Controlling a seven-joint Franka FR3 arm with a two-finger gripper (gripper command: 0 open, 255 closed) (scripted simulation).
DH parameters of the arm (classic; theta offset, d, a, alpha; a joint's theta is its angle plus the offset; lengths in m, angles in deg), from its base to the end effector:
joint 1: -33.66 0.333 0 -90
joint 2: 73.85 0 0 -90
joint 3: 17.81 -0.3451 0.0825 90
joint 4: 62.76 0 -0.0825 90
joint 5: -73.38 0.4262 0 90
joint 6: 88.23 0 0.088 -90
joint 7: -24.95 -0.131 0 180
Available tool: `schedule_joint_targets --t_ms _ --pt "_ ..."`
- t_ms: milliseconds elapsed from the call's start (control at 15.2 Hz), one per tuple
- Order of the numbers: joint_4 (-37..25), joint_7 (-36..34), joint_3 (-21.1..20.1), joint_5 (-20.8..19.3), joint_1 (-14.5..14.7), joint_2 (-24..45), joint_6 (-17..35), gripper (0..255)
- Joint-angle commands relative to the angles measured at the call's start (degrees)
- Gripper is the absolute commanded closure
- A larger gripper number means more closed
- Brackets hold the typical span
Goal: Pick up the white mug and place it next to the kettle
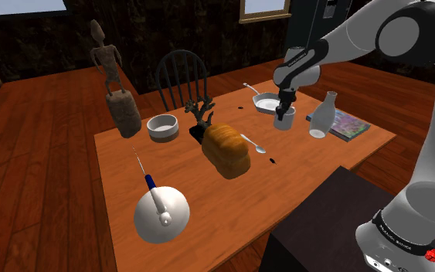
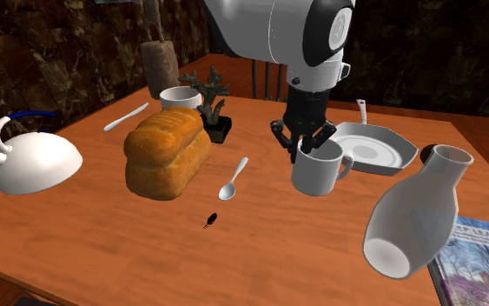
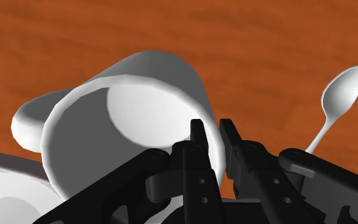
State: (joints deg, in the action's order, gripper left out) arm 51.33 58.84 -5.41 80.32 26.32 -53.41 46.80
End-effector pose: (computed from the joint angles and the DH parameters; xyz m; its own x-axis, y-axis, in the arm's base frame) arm 0.6135 -0.2128 0.2623 0.9843 0.1750 0.0225 0.1750 -0.9846 0.0006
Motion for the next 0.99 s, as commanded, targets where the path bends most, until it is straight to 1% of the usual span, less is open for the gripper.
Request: schedule_joint_targets --t_ms 0,924 --pt "-0.2 -0.3 0.2 -0.4 0.2 -1.2 -1.4 255" --pt "-3.8 -1.8 0.9 -2.5 0.7 -7.0 -10.6 255"
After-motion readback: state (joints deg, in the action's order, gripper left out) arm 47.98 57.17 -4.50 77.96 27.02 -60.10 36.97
